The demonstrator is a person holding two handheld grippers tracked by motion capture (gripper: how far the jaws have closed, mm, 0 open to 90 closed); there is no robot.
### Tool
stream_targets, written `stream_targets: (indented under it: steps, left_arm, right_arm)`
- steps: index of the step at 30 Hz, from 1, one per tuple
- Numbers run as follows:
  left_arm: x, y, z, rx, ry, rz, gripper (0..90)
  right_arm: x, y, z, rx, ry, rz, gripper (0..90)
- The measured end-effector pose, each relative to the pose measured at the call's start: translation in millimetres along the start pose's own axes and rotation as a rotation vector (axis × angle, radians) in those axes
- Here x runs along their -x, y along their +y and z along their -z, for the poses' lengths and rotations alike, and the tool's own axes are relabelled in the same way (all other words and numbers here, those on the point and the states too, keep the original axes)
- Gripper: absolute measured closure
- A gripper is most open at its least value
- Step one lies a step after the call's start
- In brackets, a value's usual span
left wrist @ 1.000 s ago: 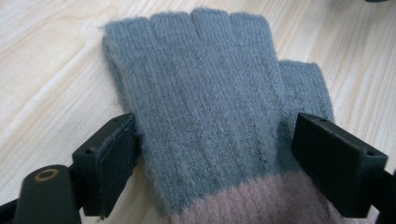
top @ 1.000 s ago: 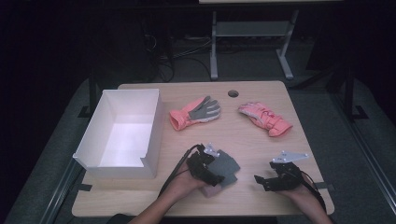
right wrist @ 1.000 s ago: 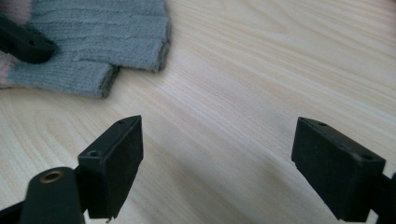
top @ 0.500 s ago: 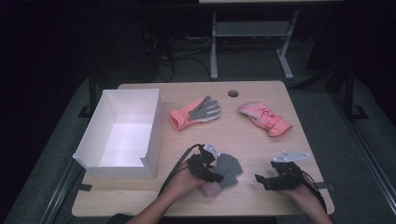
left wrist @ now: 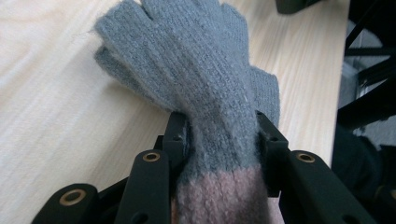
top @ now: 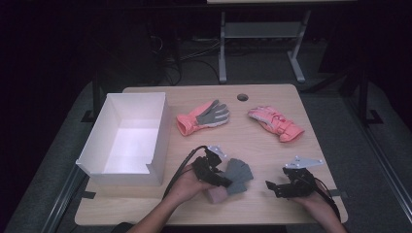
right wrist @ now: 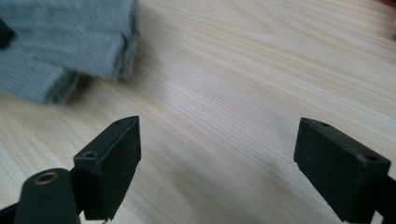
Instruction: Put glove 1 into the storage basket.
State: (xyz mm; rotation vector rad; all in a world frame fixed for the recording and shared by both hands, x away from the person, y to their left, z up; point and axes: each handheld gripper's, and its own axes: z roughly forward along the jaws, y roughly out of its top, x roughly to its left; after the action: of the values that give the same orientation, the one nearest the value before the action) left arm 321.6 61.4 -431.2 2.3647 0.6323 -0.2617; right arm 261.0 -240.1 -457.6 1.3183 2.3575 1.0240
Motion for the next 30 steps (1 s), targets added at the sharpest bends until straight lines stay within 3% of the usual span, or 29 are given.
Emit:
stream_targets:
  steps: [8,16,26,30]
  left_arm:
    - [0.6,10.6,28.8,0.041,0.017,0.028,63.7]
    - [1.5,17.9,53.5,0.051,0.046,0.031,63.6]
    - [-4.7,23.6,93.3,0.089,0.076,0.049,63.4]
    - [-6.1,27.3,114.9,0.106,0.107,0.051,63.3]
  right_arm:
    - [2.1,0.2,-0.1,0.002,-0.002,-0.006,14.2]
    - [1.9,0.3,1.6,0.014,-0.009,-0.002,13.2]
    - [3.0,0.1,1.1,0.015,-0.020,0.000,9.8]
    - [2.9,0.2,0.0,0.012,-0.017,0.000,9.8]
